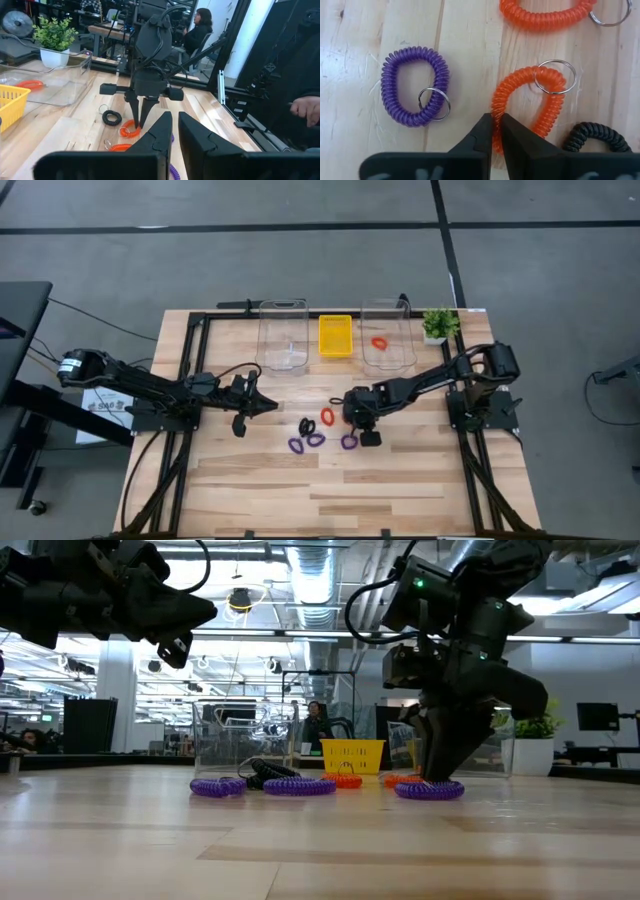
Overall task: Sort spring keychains
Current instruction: Put the right orange spring keychain into the right transparent bin
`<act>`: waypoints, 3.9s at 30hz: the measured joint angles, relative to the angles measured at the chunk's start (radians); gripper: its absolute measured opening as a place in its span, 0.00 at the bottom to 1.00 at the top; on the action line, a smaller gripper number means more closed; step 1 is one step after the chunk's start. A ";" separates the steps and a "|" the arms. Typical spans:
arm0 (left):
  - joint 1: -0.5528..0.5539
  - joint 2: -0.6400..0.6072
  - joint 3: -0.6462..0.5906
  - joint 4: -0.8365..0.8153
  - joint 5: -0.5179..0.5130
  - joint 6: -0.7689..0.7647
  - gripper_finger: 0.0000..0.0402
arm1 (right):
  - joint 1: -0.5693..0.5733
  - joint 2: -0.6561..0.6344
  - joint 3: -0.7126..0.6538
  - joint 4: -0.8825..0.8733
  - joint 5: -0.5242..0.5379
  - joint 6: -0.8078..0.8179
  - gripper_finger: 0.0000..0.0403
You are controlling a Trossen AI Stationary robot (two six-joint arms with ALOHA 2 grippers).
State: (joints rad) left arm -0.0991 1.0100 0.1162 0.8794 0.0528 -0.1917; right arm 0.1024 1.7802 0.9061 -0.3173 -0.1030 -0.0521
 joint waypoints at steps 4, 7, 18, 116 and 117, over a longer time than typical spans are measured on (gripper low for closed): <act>0.000 0.000 0.000 0.000 0.000 0.000 0.07 | 0.003 0.006 0.041 -0.027 -0.003 0.000 0.06; 0.000 0.000 0.000 0.000 0.000 0.000 0.07 | 0.013 0.006 0.073 -0.021 -0.014 -0.003 0.08; 0.000 0.000 0.000 0.000 0.000 0.000 0.07 | 0.059 0.003 0.162 -0.088 -0.005 -0.036 0.06; 0.000 0.000 0.000 -0.011 0.000 0.000 0.07 | -0.725 -0.046 0.182 -0.348 0.369 -0.158 0.10; 0.000 0.000 0.000 -0.011 0.000 0.000 0.07 | -0.727 -0.046 0.182 -0.347 0.367 -0.158 0.10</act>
State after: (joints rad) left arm -0.0994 1.0096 0.1162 0.8684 0.0528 -0.1921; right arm -0.6243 1.7340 1.0878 -0.6647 0.2642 -0.2104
